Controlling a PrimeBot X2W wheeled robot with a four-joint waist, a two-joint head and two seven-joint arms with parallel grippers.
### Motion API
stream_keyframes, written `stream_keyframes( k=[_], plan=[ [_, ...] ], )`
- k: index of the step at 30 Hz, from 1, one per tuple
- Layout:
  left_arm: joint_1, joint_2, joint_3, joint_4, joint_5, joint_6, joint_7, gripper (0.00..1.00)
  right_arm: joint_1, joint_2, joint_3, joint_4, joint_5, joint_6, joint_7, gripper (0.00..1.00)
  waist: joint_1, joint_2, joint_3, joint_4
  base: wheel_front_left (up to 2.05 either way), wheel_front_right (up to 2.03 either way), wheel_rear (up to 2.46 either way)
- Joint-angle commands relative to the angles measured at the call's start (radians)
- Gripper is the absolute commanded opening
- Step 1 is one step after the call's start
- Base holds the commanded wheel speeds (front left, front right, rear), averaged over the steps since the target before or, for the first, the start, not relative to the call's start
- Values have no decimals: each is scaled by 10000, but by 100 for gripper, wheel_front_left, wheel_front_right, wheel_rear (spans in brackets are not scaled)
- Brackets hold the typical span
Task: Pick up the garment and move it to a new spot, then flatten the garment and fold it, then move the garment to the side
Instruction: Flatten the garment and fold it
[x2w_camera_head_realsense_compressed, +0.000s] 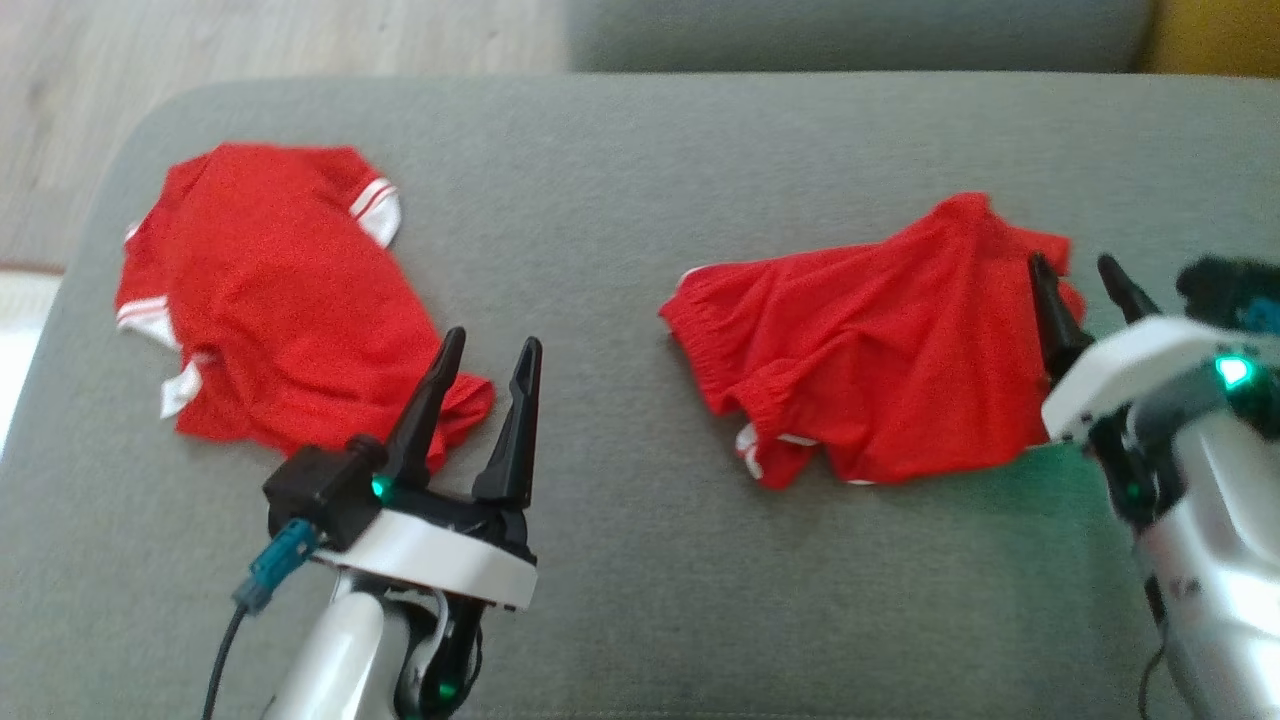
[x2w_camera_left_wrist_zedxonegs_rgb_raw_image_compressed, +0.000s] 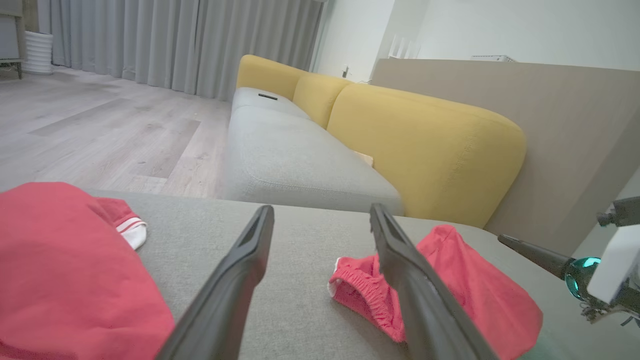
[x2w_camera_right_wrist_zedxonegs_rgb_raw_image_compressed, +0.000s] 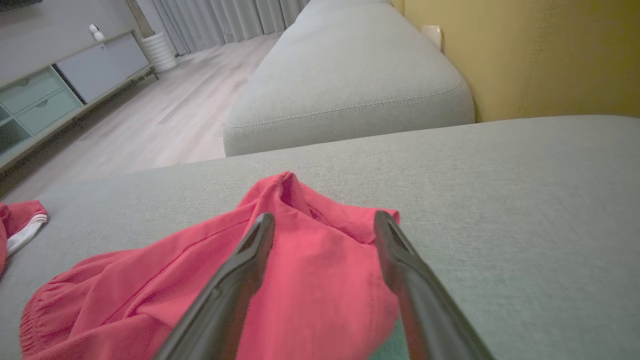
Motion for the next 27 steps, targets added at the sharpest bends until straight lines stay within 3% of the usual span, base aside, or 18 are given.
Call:
stream_keyframes(
  k=[1, 6, 15, 20, 27],
  plan=[
    [-98, 16, 379, -352, 18, -6, -53, 100, 53, -19, 74, -548, 65, -7, -230, 100, 0, 0, -333, -371, 0, 0, 0],
    [121, 16, 346, -374, -4, -15, -53, 100, 1394, 334, -501, -1667, -21, -7, -933, 100, 0, 0, -569, -886, 0, 0, 0],
    [317, 16, 161, -322, -81, -72, -53, 100, 3785, 1655, -1490, -3207, -590, -7, -2040, 100, 0, 0, -631, -1466, 0, 0, 0],
    [335, 16, -19, -174, -130, -147, -53, 100, 4089, 1927, -1650, -3547, -809, -7, -2131, 100, 0, 0, -569, -1670, 0, 0, 0],
    [71, 16, -1029, 516, -48, -508, -53, 100, 3981, 2041, -1921, -3901, -1065, -7, -1949, 100, 0, 0, -339, -1900, 0, 0, 0]
  ],
)
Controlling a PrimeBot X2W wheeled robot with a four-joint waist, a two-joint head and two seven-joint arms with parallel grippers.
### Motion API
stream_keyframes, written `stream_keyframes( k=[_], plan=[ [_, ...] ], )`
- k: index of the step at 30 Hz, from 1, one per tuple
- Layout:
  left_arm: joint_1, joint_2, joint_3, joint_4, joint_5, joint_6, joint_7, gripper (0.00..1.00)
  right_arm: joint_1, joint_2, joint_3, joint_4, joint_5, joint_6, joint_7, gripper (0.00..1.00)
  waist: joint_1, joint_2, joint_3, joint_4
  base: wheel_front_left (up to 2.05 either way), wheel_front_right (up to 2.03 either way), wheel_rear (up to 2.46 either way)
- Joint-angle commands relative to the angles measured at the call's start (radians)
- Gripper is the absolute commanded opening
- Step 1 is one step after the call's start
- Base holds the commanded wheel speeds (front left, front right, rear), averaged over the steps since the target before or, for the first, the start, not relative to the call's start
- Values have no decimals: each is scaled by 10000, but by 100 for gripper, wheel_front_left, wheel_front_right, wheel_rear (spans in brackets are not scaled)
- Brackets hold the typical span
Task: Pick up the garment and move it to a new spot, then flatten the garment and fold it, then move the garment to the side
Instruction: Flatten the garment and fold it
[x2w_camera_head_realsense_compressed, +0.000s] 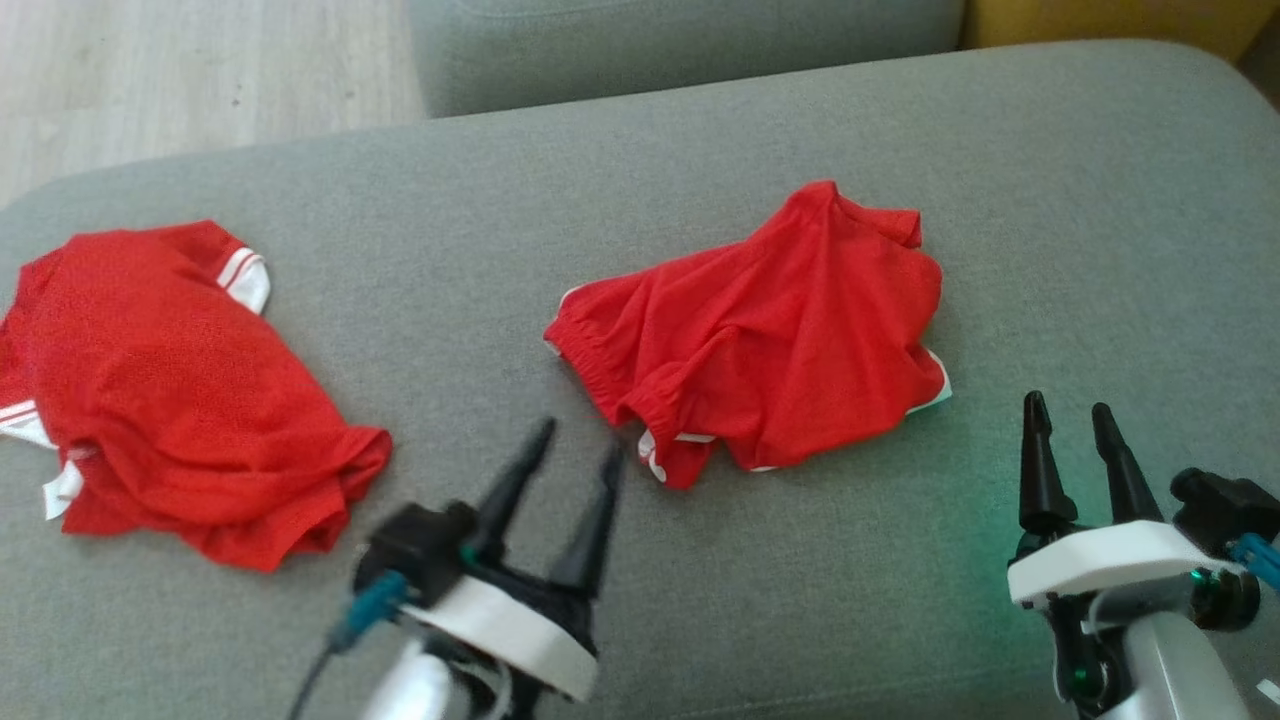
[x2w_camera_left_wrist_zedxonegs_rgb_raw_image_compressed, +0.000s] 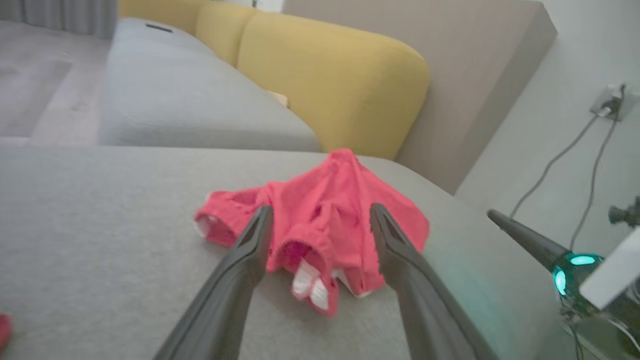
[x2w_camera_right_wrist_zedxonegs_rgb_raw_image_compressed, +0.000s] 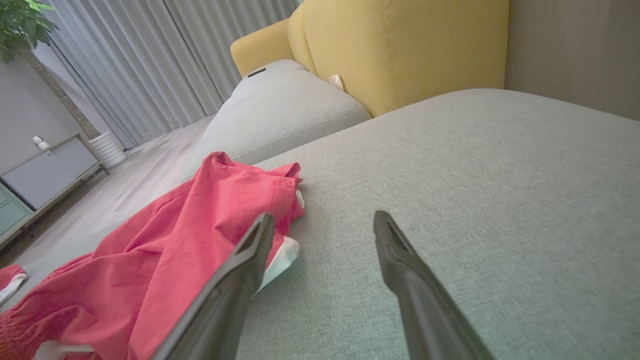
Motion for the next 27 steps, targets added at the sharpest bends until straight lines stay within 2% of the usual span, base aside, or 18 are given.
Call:
stream_keyframes(
  k=[1, 6, 11, 19, 27],
  plan=[
    [-542, 10, 81, -73, 121, -81, -53, 100, -389, 19, 159, -369, -106, -7, 39, 100, 0, -1, 86, -58, 0, 0, 0],
    [-995, 10, -749, 1320, 371, -157, -53, 100, -471, 53, 214, -460, -130, -7, 82, 100, 0, -1, 359, -247, 0, 0, 0],
    [-1544, 10, -1030, 2183, 184, -63, -53, 100, -609, 68, 314, -487, -121, -7, 91, 100, 0, -1, 609, -475, 0, 0, 0],
    [-1965, 10, -1144, 2547, -61, 152, -53, 100, -740, 73, 477, -395, 10, -7, 7, 100, 0, -1, 781, -719, 0, 0, 0],
    [-2111, 10, -1194, 2739, -172, 164, -53, 99, -881, 74, 603, -297, 43, -7, -76, 100, 0, -1, 867, -827, 0, 0, 0]
  ],
)
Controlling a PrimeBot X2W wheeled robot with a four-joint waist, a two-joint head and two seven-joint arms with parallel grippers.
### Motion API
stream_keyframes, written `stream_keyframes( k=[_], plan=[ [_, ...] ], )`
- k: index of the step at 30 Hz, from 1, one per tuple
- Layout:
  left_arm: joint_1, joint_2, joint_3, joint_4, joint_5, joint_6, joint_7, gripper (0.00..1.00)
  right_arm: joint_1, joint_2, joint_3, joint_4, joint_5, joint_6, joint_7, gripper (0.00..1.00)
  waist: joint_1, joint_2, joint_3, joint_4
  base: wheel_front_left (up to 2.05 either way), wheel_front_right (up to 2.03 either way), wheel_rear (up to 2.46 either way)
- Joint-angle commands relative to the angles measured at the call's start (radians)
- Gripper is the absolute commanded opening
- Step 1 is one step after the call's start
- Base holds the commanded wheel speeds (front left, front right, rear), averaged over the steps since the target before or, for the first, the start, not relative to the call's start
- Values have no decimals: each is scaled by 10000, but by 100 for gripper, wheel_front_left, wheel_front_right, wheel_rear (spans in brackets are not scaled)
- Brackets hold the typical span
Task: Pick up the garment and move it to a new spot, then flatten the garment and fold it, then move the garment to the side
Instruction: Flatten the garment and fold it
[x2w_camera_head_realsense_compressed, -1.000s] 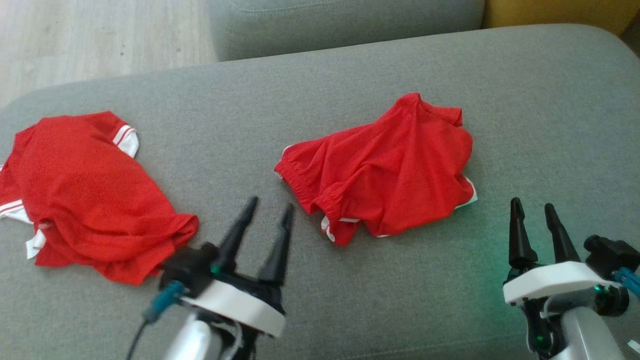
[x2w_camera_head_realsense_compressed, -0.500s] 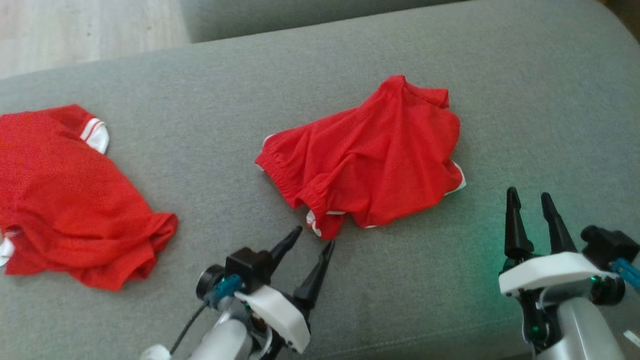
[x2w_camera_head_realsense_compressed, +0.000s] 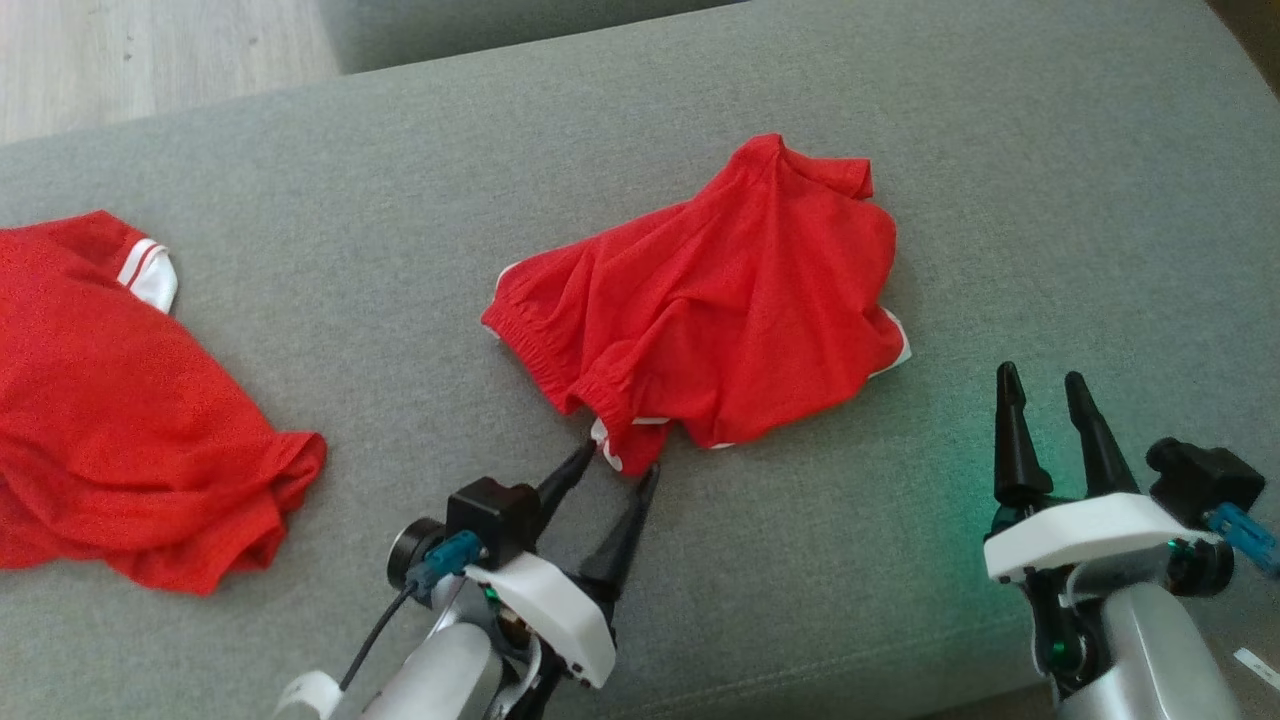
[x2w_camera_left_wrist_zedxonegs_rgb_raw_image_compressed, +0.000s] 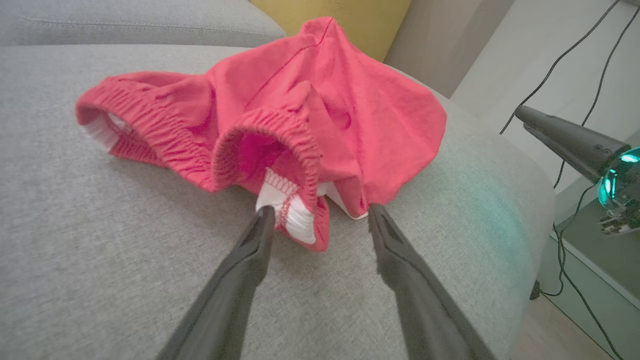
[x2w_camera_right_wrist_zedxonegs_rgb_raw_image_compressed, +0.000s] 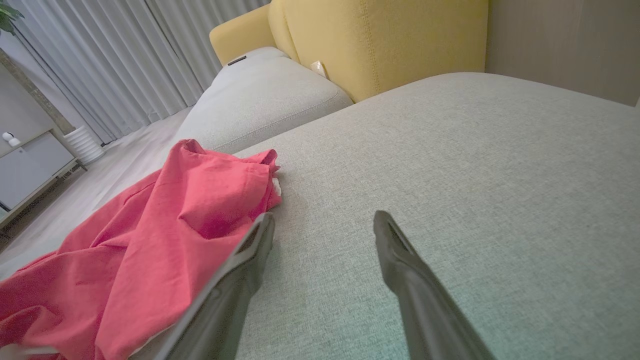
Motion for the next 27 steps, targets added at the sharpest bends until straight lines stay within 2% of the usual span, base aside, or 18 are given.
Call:
stream_keyframes(
  k=[1, 3, 10, 15, 23, 27],
  plan=[
    [-510, 8, 225, -222, -77, 77, -61, 47, -466, -35, 253, -302, 24, -7, -137, 100, 0, 0, 26, 9, 0, 0, 0],
    [-570, 8, 298, -199, -44, 250, -61, 0, -504, -35, 266, -337, 49, -7, -144, 100, 0, 0, 56, 50, 0, 0, 0],
    [-703, 8, 275, -48, -402, 180, -61, 0, -529, -34, 222, -421, 21, -7, -112, 100, 0, 0, 77, 420, 0, 0, 0],
    [-592, 8, 563, -538, -340, 63, -61, 0, -534, -34, 176, -337, 74, -7, -9, 100, 0, 0, -48, 783, 0, 0, 0],
    [-30, 9, 1000, -1208, 327, -228, -61, 0, -792, -34, -517, 888, -478, -7, 685, 100, 0, 0, -395, 1420, 0, 0, 0],
    [109, 9, 973, -1328, 405, -298, -61, 0, -1056, -34, -525, 1615, -931, -7, 994, 100, 0, 0, -474, 1603, 0, 0, 0]
  ],
)
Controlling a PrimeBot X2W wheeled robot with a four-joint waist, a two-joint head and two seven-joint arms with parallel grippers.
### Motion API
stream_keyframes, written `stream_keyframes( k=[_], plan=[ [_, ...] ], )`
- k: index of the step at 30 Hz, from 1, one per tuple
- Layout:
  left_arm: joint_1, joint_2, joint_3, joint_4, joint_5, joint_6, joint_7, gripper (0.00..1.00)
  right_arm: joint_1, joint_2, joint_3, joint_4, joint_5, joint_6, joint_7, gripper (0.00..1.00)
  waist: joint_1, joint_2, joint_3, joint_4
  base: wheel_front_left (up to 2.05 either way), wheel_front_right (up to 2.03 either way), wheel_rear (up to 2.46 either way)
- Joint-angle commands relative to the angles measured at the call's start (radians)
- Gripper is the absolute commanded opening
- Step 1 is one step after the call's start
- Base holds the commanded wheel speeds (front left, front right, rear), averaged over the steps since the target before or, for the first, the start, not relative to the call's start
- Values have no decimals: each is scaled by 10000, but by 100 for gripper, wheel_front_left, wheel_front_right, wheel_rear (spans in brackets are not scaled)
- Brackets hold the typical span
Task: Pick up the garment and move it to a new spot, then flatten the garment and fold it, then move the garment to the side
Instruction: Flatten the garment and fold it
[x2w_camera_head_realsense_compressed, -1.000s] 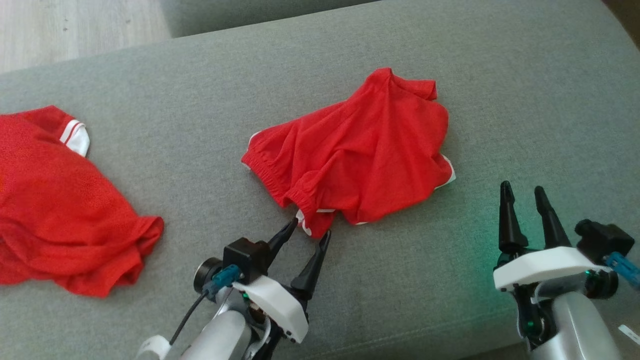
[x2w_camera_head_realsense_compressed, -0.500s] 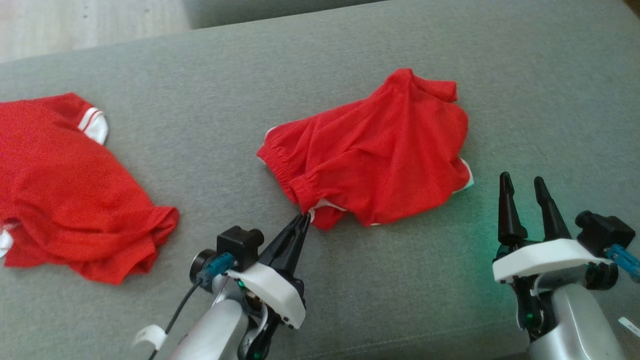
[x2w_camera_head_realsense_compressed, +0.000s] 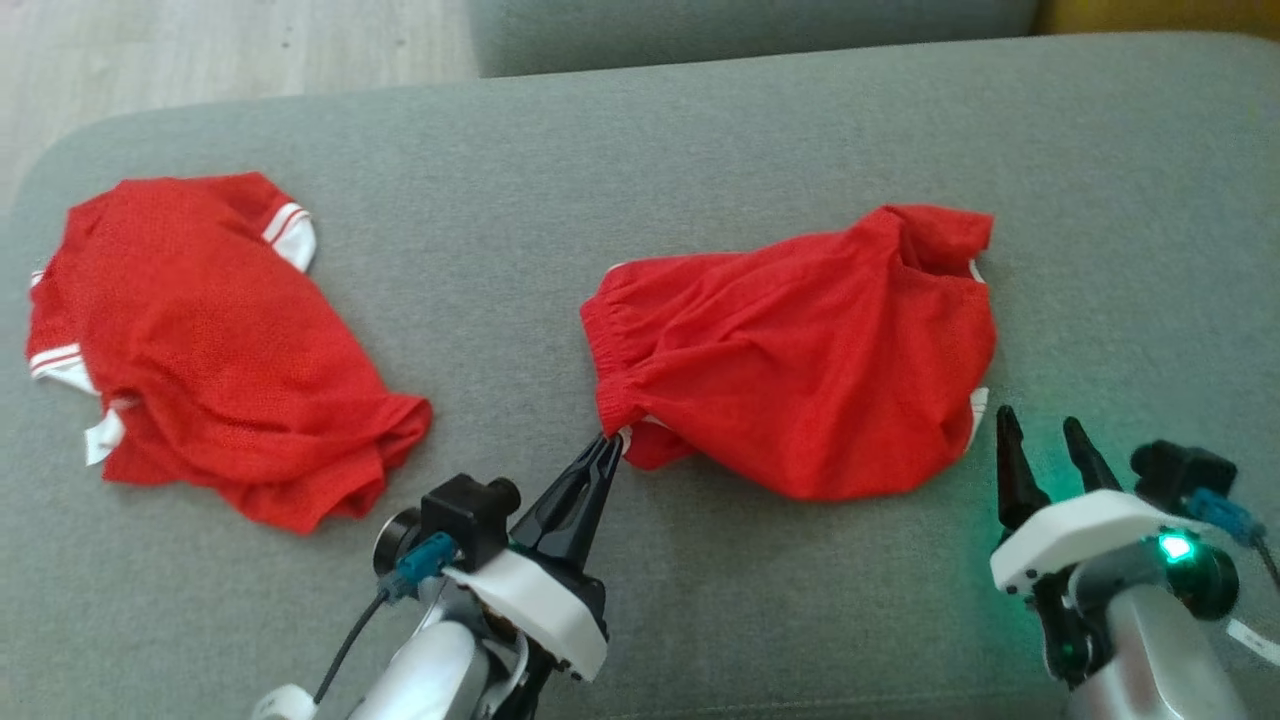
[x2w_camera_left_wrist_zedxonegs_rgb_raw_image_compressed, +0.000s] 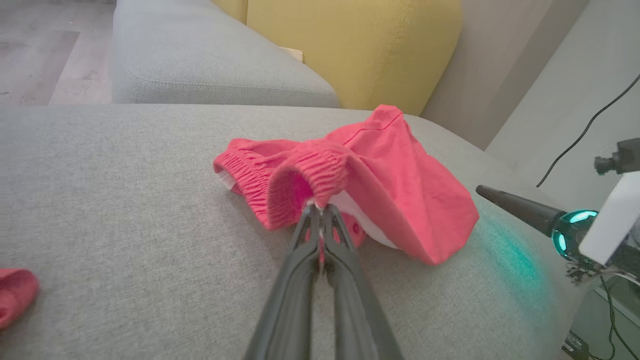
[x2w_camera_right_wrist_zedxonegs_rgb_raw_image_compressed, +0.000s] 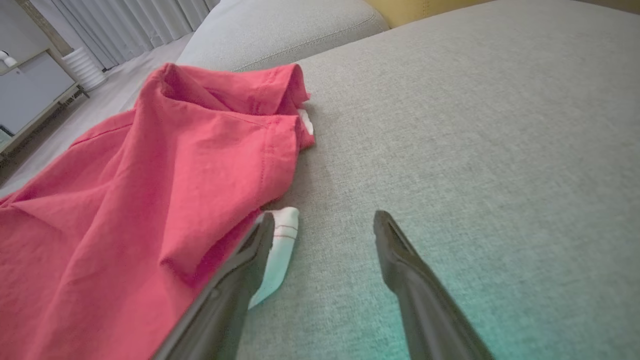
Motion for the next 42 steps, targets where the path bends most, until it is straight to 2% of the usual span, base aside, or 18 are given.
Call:
stream_keyframes(
  k=[1, 23, 24, 25, 26, 27, 34, 42],
  plan=[
    [-274, 17, 284, -435, 77, -28, -61, 0, -523, -38, 281, -105, -144, -7, -10, 100, 0, 0, -47, 93, 0, 0, 0],
    [-393, 16, 111, -661, -28, -70, -61, 0, -2049, -288, 596, 2382, -958, -7, 79, 100, 0, 0, 355, 431, 0, 0, 0],
    [-406, 16, 121, -653, -33, -70, -61, 0, -2095, -282, 625, 2481, -928, -7, 114, 80, 0, 0, 364, 433, 0, 0, 0],
    [-421, 16, 133, -645, -37, -71, -61, 0, -2137, -276, 665, 2565, -886, -7, 145, 47, 0, 0, 370, 431, 0, 0, 0],
    [-432, 16, 142, -635, -42, -71, -61, 0, -2169, -275, 704, 2635, -847, -7, 151, 5, 0, 0, 366, 425, 0, 0, 0],
    [-438, 16, 152, -621, -46, -71, -61, 0, -2187, -291, 745, 2697, -819, -7, 132, 0, 0, 0, 345, 414, 0, 0, 0],
    [-278, 16, 464, -535, 13, -72, -61, 0, -2073, -512, 569, 2921, -475, -7, -116, 0, 0, 0, -25, 143, 0, 0, 0],
    [35, 16, 750, -656, 79, -72, -61, 0, -1725, -583, -308, 2226, 112, -7, -279, 0, 0, 0, -518, -305, 0, 0, 0]
  ],
)
